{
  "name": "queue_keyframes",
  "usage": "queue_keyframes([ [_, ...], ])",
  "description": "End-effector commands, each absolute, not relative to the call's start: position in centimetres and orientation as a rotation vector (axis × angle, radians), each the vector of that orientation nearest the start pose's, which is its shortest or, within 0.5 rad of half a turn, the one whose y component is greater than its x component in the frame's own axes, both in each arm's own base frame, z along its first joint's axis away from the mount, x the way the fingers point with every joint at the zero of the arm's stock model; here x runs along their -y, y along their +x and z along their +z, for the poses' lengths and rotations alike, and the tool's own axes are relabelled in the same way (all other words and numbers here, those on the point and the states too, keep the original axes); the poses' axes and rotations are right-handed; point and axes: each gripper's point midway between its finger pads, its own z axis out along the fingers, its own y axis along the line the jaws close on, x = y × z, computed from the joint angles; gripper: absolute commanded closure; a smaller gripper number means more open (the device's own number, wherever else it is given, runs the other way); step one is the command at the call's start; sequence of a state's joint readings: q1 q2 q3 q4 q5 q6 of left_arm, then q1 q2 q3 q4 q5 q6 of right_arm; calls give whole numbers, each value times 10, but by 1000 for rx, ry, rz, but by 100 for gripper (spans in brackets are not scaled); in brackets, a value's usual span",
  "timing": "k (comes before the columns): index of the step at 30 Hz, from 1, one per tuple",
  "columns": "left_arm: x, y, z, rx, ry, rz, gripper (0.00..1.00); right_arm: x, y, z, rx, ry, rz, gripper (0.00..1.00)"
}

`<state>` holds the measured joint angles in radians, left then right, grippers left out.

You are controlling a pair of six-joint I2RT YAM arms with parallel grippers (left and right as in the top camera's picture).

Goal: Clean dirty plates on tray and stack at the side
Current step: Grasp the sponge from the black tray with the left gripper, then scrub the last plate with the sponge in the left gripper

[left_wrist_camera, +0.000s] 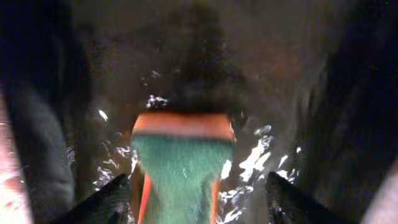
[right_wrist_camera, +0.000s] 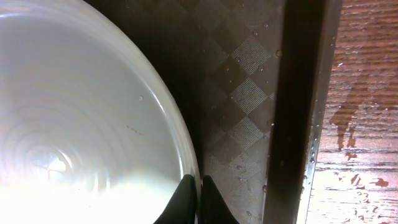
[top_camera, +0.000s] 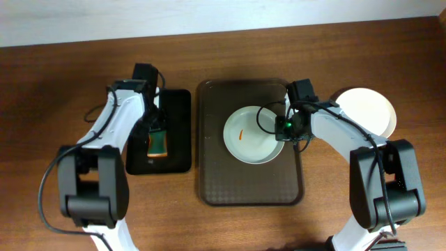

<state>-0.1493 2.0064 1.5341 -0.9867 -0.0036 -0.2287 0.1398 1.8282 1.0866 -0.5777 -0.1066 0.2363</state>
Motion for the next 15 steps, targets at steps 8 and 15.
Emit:
queue_keyframes([
  [8, 56, 357, 4, -3089, -117, -21, 63, -67, 363, 8, -2911, 138, 207, 96],
  [15, 63, 370, 16, -3050, -112, -75, 100, -67, 363, 8, -2910, 137, 206, 96],
])
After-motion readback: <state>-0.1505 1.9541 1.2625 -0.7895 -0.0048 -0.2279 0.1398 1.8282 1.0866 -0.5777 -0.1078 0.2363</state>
